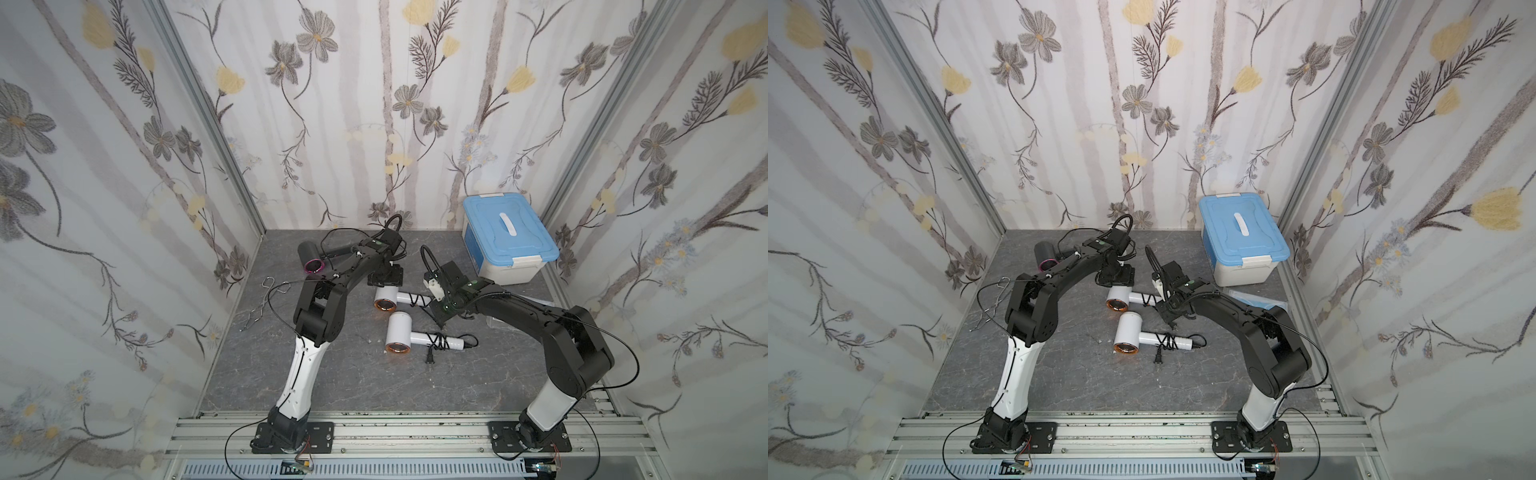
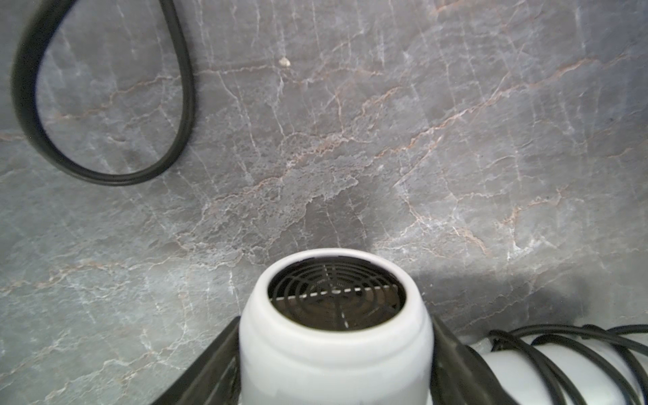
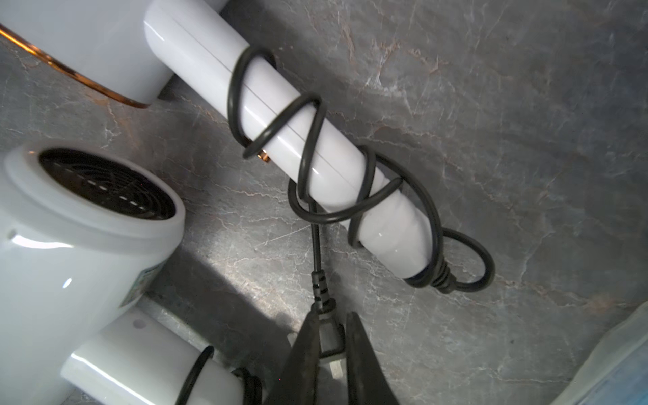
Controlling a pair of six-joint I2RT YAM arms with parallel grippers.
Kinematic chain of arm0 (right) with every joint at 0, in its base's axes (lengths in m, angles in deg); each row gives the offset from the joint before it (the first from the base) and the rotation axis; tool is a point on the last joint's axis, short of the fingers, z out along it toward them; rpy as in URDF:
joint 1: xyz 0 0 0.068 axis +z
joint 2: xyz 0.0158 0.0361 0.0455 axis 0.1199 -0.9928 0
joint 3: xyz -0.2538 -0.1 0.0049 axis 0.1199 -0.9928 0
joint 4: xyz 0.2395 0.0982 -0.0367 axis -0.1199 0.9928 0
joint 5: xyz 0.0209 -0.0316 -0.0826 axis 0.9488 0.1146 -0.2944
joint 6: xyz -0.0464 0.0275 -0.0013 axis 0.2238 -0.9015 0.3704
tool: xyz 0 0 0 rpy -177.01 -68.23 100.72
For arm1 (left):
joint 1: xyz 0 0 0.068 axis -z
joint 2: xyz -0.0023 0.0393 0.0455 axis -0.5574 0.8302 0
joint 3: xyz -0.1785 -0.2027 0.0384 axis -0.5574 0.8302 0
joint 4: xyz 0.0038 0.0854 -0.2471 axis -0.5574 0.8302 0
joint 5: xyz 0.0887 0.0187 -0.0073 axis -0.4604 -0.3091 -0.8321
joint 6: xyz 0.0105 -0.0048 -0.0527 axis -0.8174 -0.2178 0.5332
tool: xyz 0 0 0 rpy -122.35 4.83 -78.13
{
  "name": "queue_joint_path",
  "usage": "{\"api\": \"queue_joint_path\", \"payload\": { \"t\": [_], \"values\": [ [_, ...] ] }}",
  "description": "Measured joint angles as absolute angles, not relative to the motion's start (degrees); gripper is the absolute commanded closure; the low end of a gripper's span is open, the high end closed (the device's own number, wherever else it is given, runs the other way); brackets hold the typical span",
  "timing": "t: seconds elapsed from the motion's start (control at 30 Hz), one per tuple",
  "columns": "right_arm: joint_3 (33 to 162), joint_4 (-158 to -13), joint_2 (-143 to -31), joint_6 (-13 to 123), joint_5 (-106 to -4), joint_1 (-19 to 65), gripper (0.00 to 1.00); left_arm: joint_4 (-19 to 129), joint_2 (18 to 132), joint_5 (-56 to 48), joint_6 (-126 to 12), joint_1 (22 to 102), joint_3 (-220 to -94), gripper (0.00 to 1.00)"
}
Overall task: Wrap the cord around the hair dryer
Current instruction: Adjust the power cord at the center of the board.
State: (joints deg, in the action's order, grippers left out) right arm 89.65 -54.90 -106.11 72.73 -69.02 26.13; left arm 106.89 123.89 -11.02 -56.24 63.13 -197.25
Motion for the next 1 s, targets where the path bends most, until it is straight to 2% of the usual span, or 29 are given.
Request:
{"api": "queue_joint_path", "payload": {
  "t": [0.1, 0.3, 0.43, 0.5, 0.8, 0.9, 1.0],
  "values": [
    [92.8, -53.6, -106.6, 76.5, -71.2, 26.7, 0.85, 106.9, 123.9, -11.0, -56.5, 63.1, -197.2, 0.34],
    [92.1, -51.8, -106.9, 79.2, -70.3, 26.6, 0.61, 106.3, 123.5, -11.0, -57.1, 63.1, -196.5, 0.35],
    [90.4, -49.8, -108.8, 79.7, -68.3, 26.3, 0.51, 106.2, 123.5, -11.0, -57.2, 63.1, -196.5, 0.35],
    [89.8, -48.9, -109.6, 79.7, -66.9, 26.0, 0.49, 106.2, 123.5, -11.0, -57.2, 63.1, -196.5, 0.35],
    [89.9, -49.0, -114.7, 79.7, -65.4, 23.9, 0.50, 106.2, 123.5, -11.0, -57.3, 63.1, -196.5, 0.36],
    [89.9, -49.2, -115.2, 79.7, -65.1, 23.7, 0.56, 106.2, 123.5, -11.0, -57.3, 63.1, -196.5, 0.36],
    [89.8, -49.4, -115.3, 79.7, -64.6, 23.7, 0.69, 106.3, 123.5, -10.8, -57.4, 63.1, -196.5, 0.36]
  ]
}}
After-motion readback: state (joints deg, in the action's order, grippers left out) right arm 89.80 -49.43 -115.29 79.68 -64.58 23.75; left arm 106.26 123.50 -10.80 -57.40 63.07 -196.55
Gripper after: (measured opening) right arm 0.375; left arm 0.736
